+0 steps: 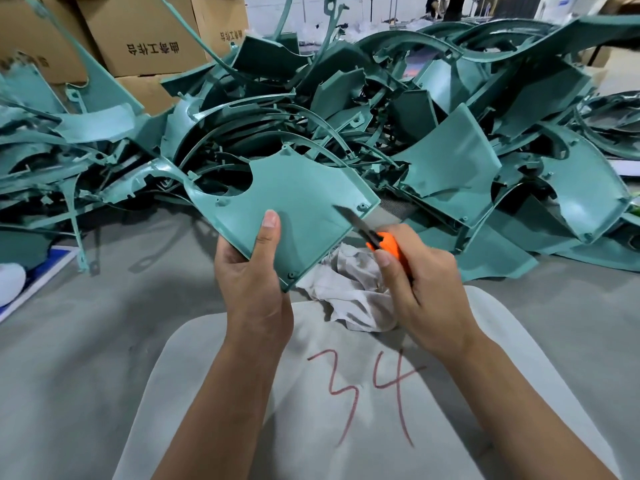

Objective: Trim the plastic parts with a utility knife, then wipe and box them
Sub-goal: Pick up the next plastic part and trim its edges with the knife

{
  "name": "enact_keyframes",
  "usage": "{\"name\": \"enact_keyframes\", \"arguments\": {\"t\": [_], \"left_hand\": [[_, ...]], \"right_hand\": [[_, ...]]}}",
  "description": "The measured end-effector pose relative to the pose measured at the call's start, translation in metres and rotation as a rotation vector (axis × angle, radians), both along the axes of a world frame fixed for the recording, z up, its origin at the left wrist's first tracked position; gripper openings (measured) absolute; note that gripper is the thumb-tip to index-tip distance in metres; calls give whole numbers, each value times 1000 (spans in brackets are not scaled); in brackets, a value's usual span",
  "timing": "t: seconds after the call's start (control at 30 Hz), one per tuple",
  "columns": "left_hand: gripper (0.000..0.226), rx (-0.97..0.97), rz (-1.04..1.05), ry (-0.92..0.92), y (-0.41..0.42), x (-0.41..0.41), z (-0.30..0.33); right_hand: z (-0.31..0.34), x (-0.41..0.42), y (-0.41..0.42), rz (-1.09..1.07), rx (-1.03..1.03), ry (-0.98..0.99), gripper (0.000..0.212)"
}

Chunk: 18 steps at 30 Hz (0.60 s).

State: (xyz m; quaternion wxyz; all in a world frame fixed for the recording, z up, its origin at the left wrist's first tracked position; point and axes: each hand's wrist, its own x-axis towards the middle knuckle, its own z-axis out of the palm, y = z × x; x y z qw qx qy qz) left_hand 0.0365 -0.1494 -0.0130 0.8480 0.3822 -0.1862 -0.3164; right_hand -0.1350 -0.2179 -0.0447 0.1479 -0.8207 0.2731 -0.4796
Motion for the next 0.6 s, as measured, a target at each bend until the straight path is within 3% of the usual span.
{"name": "enact_keyframes", "arguments": {"t": [0.17,0.27,0.43,0.6], "left_hand": [[36,-22,28,-28,5,2,2],[31,-19,69,-47,5,-1,2],[18,-29,98,-48,6,-6,4],[14,-42,82,-26,10,-2,10]], "right_hand": [[-1,-5,-11,-178,12,-110,25],[0,-6,-8,-104,-37,-133,20],[-1,1,4,43,-75,-41,29],[-1,-2,-6,-110,-80,-136,19]]}}
